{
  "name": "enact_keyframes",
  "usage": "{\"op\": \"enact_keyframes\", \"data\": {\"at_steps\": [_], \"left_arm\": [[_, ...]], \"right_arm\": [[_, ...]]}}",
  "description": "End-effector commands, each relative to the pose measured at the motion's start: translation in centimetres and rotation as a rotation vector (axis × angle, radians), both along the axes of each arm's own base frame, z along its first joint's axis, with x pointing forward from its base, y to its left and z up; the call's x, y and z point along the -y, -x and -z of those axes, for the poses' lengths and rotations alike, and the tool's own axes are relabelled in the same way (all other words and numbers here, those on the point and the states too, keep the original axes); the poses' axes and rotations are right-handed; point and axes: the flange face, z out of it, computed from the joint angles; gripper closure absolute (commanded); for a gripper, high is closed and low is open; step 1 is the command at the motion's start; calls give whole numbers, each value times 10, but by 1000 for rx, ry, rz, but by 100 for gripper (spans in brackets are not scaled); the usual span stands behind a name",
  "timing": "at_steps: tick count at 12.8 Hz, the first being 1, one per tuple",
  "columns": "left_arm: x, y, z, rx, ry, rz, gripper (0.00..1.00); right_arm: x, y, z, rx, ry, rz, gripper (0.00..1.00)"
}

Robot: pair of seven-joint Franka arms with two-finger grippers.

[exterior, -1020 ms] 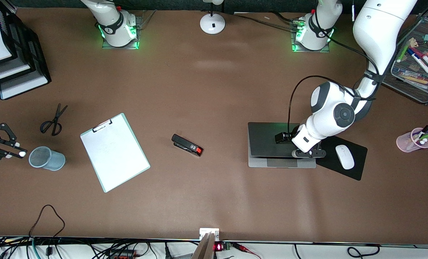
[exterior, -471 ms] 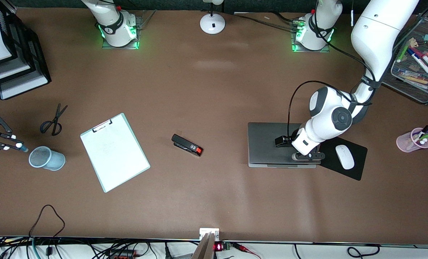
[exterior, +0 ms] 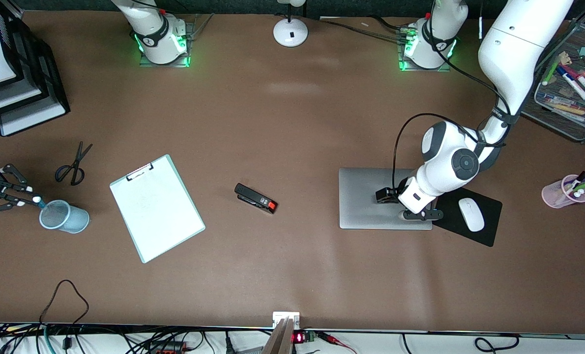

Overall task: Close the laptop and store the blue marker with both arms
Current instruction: 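Lower the marker into the blue cup while the left gripper presses the lid shut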

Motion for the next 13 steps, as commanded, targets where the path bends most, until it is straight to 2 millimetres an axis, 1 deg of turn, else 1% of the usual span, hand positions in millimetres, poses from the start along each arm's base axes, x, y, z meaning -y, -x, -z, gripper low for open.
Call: {"op": "enact_keyframes", "data": {"at_steps": [1, 2, 4, 7, 9, 10, 13], "left_arm": [[-1, -9, -6, 20, -16, -1, 0], [-4, -10, -8, 26, -21, -3, 0], [-9, -16, -19, 47, -31, 0, 0], [-16, -27, -48, -12, -54, 12, 0], [-19, -29, -61, 2, -66, 14, 0], [-22, -31, -72, 19, -75, 14, 0], [-30, -30, -99, 25, -92, 10, 0]], "right_arm": [[3, -1, 3, 43, -15, -34, 100], [3, -1, 8, 51, -12, -50, 100], [5, 0, 18, 68, -14, -76, 100], [6, 0, 31, 120, -5, -124, 100], [10, 1, 35, 125, -5, -124, 100], [10, 2, 37, 129, -4, -131, 100], [13, 4, 52, 135, -14, -148, 100]]}}
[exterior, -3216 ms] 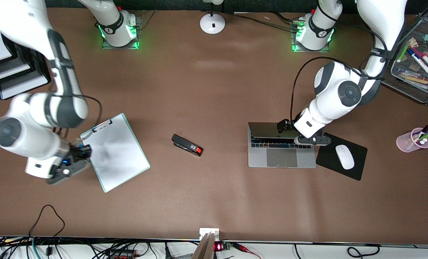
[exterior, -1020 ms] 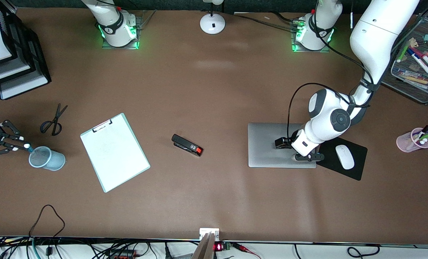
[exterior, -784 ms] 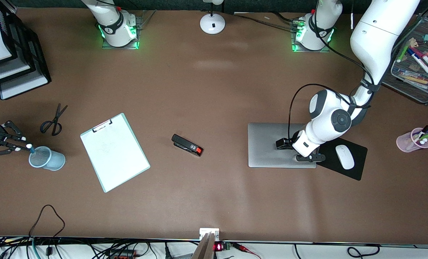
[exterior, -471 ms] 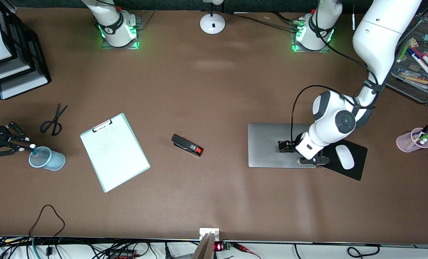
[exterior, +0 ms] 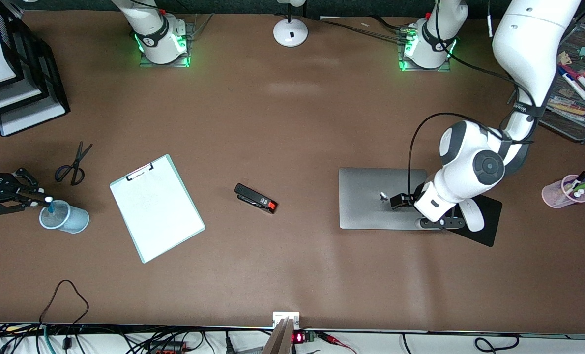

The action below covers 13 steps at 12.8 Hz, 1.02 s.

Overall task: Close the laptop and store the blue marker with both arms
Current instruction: 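Lower the marker into the blue cup while the left gripper presses the lid shut, then release the marker in the cup while the left gripper withdraws from the laptop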

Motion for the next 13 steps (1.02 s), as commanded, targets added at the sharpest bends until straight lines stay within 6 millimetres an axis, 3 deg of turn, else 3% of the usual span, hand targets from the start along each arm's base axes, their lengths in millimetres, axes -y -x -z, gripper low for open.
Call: {"op": "enact_keyframes", "data": {"at_steps": [1, 4, 7, 9, 13], "left_arm": [[-12, 3, -33, 7, -37, -5, 0], [-25, 6, -65, 25, -55, -14, 0], [-57, 2, -82, 48, -65, -14, 0], [-77, 5, -104, 54, -80, -33, 0], [-91, 13, -177, 71, -114, -50, 0]], "right_arm": [[7, 2, 11, 19, -34, -7, 100], [5, 1, 20, 14, -43, -11, 100], [6, 1, 25, 11, -47, -6, 100], [10, 3, 33, 16, -46, -4, 100], [12, 4, 51, 2, -63, 8, 100]]}}
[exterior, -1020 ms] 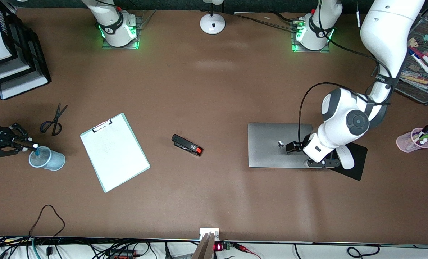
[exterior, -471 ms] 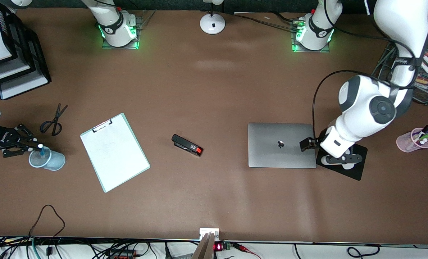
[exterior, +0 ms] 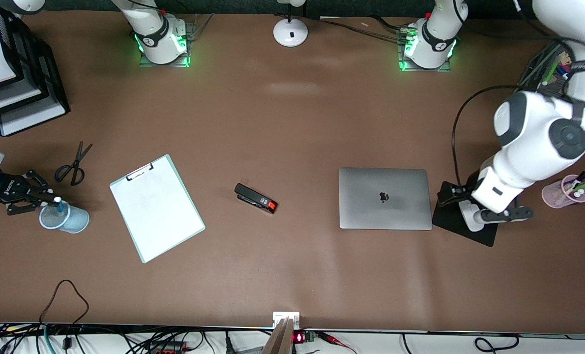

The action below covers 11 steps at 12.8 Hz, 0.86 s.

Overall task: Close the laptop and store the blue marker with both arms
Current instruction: 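Release the marker in the cup while the left gripper withdraws from the laptop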

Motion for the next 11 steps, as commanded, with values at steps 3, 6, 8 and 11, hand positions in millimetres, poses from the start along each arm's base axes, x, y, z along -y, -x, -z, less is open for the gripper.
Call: {"op": "enact_keyframes", "data": {"at_steps": [3, 6, 8, 11], "left_arm": [[-8, 10, -116, -37, -48, 30, 0], [-26, 14, -176, -29, -49, 23, 0], [-28, 22, -190, -67, -57, 22, 0], [-31, 35, -212, -99, -76, 55, 0]], "right_arm": [[20, 6, 19, 14, -36, 41, 100], [31, 3, 19, 40, -8, 61, 99], [34, -3, 26, 48, -3, 59, 99], [34, -4, 34, 44, -4, 58, 99]]}}
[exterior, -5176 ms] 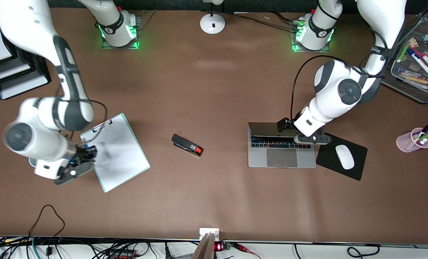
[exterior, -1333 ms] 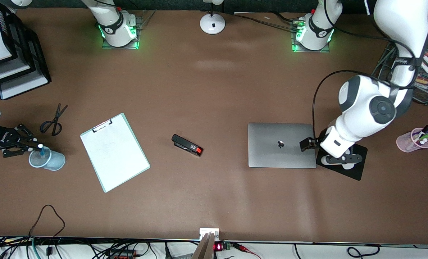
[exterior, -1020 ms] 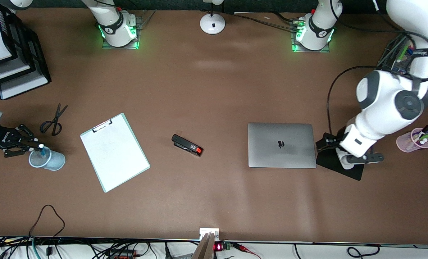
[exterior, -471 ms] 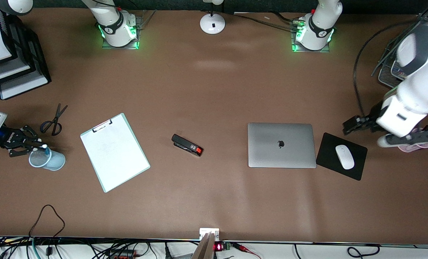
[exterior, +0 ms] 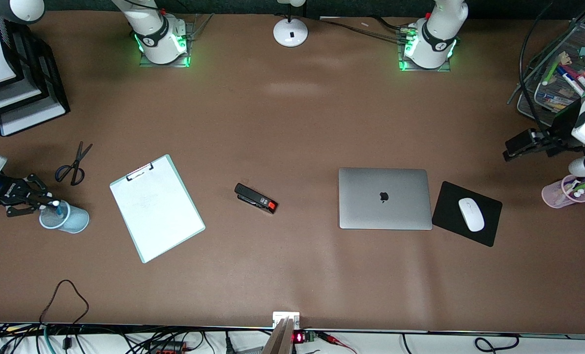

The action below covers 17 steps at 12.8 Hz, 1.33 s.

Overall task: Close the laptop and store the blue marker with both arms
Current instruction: 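Release the marker in the cup while the left gripper withdraws from the laptop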

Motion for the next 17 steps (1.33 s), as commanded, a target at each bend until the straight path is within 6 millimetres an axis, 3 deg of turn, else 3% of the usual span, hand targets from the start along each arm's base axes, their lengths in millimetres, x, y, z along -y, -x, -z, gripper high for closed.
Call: {"op": "enact_keyframes", "data": {"at_steps": [1, 3, 4, 5, 6, 9, 11, 12, 14, 17], "left_arm": [[-8, 8, -39, 18, -27, 58, 0], [-7, 20, -47, -31, -28, 66, 0], [-7, 26, -57, -15, -38, 84, 0], [-6, 36, -74, 19, -62, 119, 0], [-2, 42, -82, 31, -67, 127, 0], [14, 55, -78, 17, -82, 147, 0], [3, 55, -74, 24, -84, 147, 0], [8, 60, -71, 19, -71, 156, 0], [2, 67, -62, 24, -65, 139, 0], [1, 76, -57, 12, -39, 135, 0]], "right_arm": [[7, -5, 8, 31, -7, 5, 99], [8, -5, 11, 28, -8, 7, 98], [10, -4, 11, 16, -14, 18, 65], [11, -3, 9, 4, -20, 31, 1], [10, -4, 2, -10, -28, 44, 0], [11, -4, -26, -63, -34, 76, 0], [4, 1, -44, -152, -33, 60, 0], [5, 3, -57, -167, -25, 69, 0], [-1, 8, -94, -200, -23, 52, 0], [-12, 16, -168, -287, 21, 109, 0]]}}
